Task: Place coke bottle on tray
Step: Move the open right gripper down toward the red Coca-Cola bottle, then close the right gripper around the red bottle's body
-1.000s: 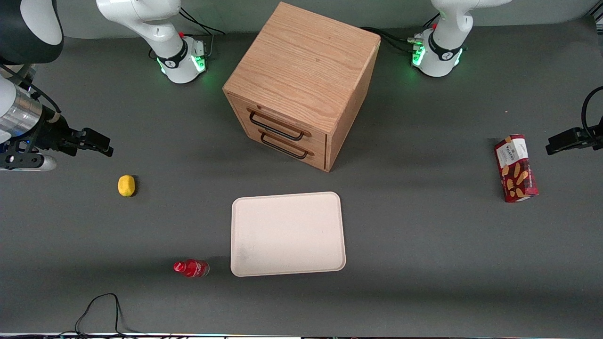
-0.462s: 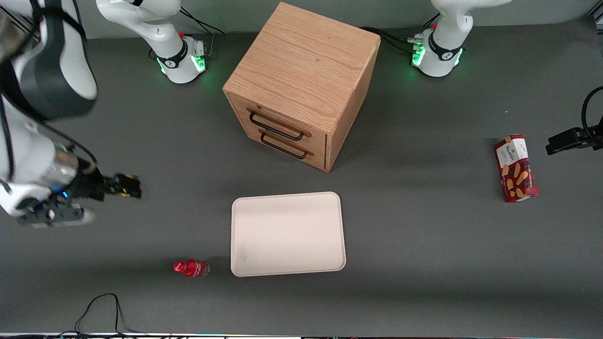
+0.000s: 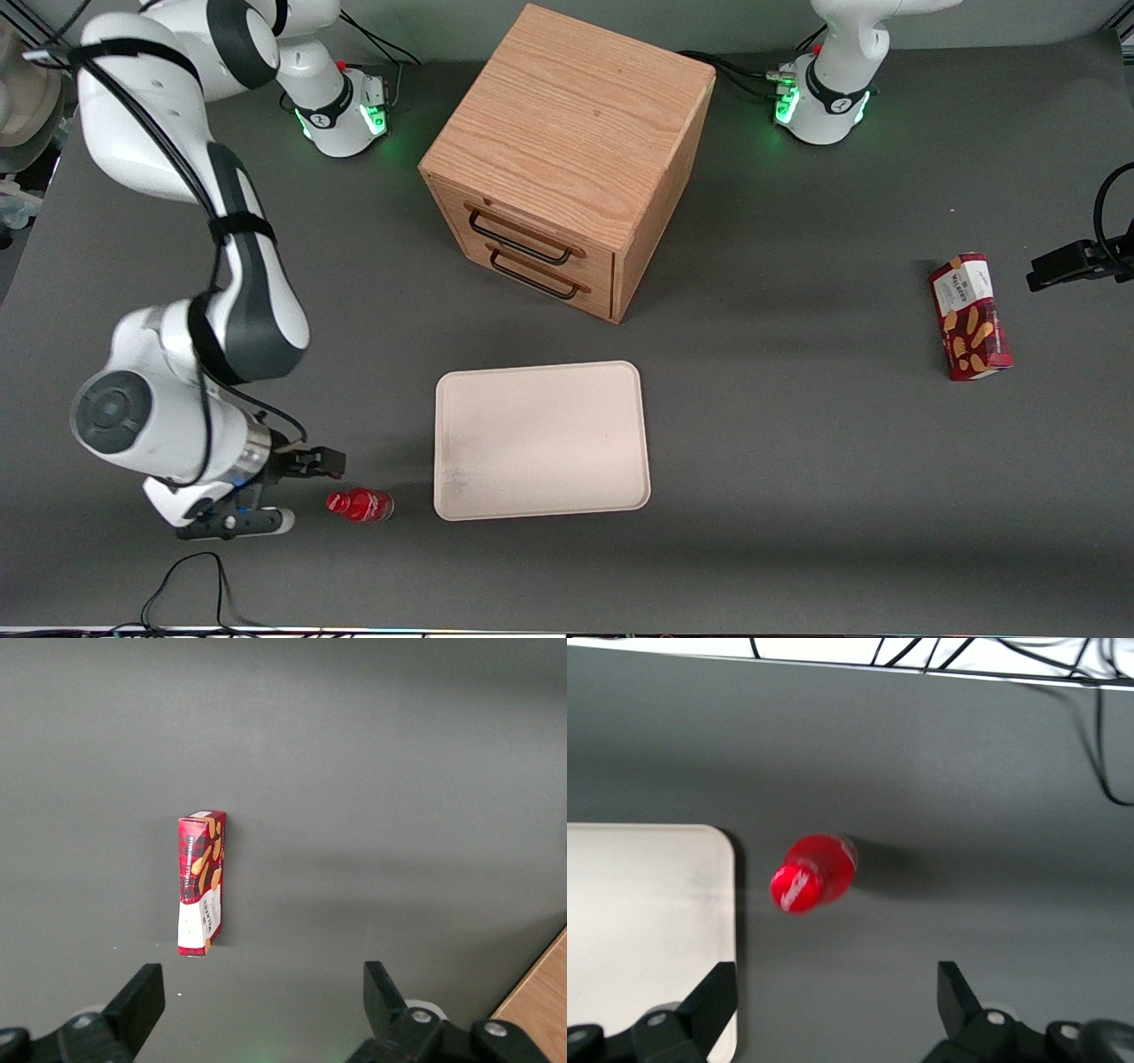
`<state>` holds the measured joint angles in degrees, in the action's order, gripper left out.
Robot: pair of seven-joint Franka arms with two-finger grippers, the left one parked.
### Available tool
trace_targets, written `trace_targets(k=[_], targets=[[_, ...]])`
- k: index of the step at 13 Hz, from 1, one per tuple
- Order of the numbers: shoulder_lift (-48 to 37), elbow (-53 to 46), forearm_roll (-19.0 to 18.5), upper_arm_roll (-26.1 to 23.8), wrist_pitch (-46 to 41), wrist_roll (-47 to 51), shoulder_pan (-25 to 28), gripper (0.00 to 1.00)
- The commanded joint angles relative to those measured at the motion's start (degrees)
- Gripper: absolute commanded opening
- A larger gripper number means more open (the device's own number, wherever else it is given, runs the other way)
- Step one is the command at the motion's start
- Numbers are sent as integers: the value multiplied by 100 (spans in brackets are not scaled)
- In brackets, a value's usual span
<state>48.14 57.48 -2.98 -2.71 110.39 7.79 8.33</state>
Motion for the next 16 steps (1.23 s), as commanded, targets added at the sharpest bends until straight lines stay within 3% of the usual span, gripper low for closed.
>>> trace_targets(k=[1, 11, 14, 16], targets=[[423, -377, -98, -1, 219, 126, 19, 99], [582, -334, -72, -142, 835, 83, 19, 95], [582, -325, -72, -142, 835, 48, 19, 81], [591, -325, -72, -142, 852, 47, 19, 62]])
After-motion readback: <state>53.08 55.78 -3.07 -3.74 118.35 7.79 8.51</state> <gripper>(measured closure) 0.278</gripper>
